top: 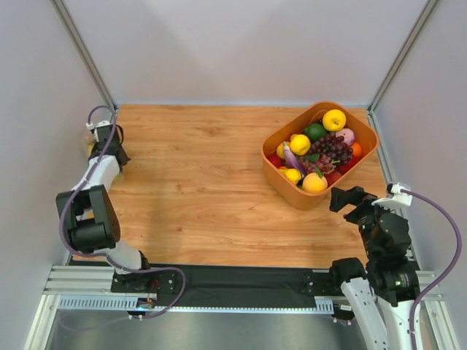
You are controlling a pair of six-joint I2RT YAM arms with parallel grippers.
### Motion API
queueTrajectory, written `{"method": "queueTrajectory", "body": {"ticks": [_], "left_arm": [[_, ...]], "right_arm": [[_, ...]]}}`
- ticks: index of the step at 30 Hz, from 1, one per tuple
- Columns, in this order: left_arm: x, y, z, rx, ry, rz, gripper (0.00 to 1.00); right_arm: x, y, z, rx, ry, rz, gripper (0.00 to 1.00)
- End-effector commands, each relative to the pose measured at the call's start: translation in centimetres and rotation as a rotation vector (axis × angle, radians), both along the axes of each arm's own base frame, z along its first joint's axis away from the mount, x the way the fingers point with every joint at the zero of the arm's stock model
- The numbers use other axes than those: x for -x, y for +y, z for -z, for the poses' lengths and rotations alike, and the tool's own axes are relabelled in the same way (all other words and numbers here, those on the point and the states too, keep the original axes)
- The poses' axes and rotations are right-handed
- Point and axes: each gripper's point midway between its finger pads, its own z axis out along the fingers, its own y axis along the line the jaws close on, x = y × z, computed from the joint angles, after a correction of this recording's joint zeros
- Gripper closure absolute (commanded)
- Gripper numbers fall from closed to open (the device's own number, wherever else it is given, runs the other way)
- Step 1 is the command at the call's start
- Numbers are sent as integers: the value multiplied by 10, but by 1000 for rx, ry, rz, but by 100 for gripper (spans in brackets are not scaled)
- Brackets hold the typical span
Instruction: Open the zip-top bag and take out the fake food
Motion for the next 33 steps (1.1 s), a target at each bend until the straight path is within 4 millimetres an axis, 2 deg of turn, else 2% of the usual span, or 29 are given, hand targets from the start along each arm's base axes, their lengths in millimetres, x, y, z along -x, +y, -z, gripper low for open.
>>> {"method": "queueTrajectory", "body": {"ticks": [1,3,4,6,7,9,10,12,14,15,18,22,25,29,30,31,33], "left_arm": [[-25,-71,-72,-23,-227,160,100],[-26,-101,-92,-7,-277,234,100],[-21,-119,-110,-1,-314,279,100],[-16,-160,-125,88,-367,383,100],[-6,-175,-141,134,-407,419,100],[8,-203,-150,275,-444,480,100],[20,-211,-162,315,-473,506,100],[37,-233,-161,417,-472,572,100],[58,-256,-168,478,-483,661,100],[70,-274,-166,525,-459,738,100],[103,-298,-152,581,-363,882,100],[144,-315,-133,633,-262,1038,100],[167,-323,-118,693,-202,1115,100],[180,-326,-82,740,-89,1132,99],[182,-320,-69,721,-32,1102,96],[181,-317,-57,704,9,1094,86],[180,-310,-45,671,51,1055,78]], "right_arm": [[-2,5,-7,14,-32,-33,0],[-2,5,-6,15,-32,-36,0],[-2,5,-7,14,-35,-38,0],[-3,6,-6,15,-31,-38,0],[-3,6,-6,15,-29,-38,0],[-4,7,-4,17,-19,-44,0],[-4,7,-4,16,-17,-42,0],[-5,7,-3,16,-12,-44,0],[-5,7,-3,17,-12,-47,0],[-5,7,-3,19,-11,-46,0],[-6,8,-2,17,-8,-52,0],[-6,12,-3,18,-9,-74,0],[-8,14,-2,20,-8,-83,0],[-10,14,1,20,14,-83,0],[-10,15,2,25,20,-89,0],[-11,15,3,22,23,-87,0],[-11,17,3,22,25,-99,0]]}}
